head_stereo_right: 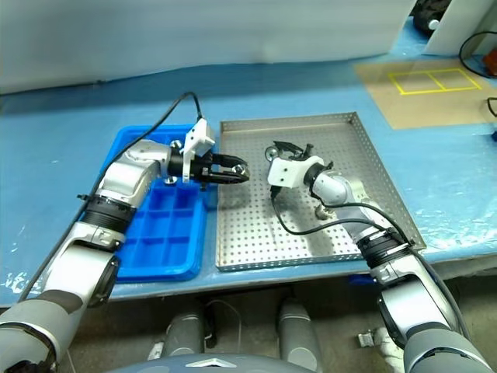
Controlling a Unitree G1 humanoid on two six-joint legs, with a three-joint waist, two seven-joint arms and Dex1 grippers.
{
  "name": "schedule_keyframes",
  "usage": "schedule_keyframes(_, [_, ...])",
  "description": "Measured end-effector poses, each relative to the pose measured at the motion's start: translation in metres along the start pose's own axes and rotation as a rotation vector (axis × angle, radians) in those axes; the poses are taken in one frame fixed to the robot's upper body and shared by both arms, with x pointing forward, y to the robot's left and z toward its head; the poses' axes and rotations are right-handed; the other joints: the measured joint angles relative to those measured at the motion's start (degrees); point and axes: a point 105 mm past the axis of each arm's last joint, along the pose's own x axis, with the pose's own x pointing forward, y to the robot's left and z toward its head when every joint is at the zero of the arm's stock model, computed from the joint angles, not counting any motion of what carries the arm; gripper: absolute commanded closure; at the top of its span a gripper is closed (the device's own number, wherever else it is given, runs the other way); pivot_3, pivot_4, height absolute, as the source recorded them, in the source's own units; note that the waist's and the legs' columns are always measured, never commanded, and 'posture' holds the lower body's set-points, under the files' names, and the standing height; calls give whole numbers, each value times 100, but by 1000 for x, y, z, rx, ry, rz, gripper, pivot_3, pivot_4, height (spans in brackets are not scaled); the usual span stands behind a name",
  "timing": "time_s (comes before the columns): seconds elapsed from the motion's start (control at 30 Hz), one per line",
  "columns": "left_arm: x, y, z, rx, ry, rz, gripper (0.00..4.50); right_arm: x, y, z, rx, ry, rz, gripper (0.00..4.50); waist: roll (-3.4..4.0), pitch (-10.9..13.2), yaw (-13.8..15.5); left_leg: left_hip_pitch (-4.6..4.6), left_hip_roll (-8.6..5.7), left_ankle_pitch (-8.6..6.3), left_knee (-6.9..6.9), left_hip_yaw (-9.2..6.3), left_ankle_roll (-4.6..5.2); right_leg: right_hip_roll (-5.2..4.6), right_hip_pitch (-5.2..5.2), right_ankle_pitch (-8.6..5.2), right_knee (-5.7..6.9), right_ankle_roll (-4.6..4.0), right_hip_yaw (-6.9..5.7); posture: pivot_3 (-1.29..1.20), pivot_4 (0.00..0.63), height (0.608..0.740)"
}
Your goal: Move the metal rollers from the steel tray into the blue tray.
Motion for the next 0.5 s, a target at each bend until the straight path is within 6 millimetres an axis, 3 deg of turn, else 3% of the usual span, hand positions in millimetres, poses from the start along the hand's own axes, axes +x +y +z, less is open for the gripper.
schedule_keyframes(0.07, [-1,0,2,2,-1,0,2758,-1,1,-3,25,9,13,2815,0,0,-18,0,-1,-1,2,0,1,0,0,0,0,0,2,-339,150,740])
schedule_keyframes(0.17, [-4,-1,4,23,8,-1,2758,-5,4,-5,304,28,51,2815,-1,1,-19,2,2,-2,2,-1,4,1,2,0,1,0,1,-340,150,740])
schedule_keyframes(0.33, [-4,-2,-1,33,20,2,2758,-21,9,27,791,-74,250,2815,1,1,11,0,2,-4,2,-1,9,-1,5,1,-2,-2,-2,-349,150,740])
schedule_keyframes(0.4, [-2,-3,-1,38,23,-1,2758,-34,2,37,844,-101,326,2815,1,1,29,8,2,-4,2,-1,9,-5,14,1,-2,-2,-4,-352,150,740])
schedule_keyframes(0.5, [-3,-3,-3,47,27,0,2758,-51,7,27,836,-31,391,2815,0,1,80,30,5,-4,1,-1,7,-9,44,1,-13,-2,-9,-358,150,740])
